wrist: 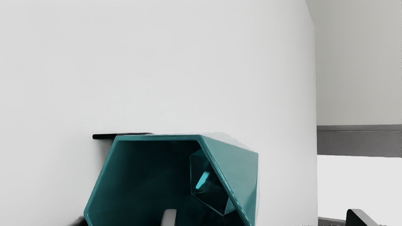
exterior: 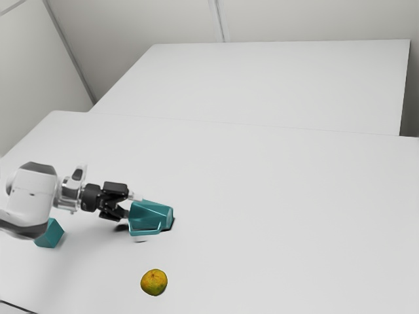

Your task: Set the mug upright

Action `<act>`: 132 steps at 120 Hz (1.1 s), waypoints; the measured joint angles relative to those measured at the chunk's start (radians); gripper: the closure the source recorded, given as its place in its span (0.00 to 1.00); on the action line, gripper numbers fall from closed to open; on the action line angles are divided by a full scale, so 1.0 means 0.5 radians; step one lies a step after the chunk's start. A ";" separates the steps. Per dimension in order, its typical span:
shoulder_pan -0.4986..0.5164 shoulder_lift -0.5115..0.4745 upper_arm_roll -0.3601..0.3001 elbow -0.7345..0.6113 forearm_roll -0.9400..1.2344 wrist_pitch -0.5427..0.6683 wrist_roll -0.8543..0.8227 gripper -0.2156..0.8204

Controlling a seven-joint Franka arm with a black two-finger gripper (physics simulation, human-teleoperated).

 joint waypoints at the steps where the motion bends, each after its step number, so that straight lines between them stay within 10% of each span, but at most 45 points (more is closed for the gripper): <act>1: -0.002 0.001 0.000 0.002 0.000 -0.001 0.001 0.23; 37: -0.043 0.061 -0.007 0.012 -0.008 -0.045 0.017 0.25; 90: -0.053 0.047 -0.012 0.012 -0.018 -0.091 0.028 0.82; 132: -0.067 -0.015 -0.018 0.012 -0.019 -0.102 0.020 0.93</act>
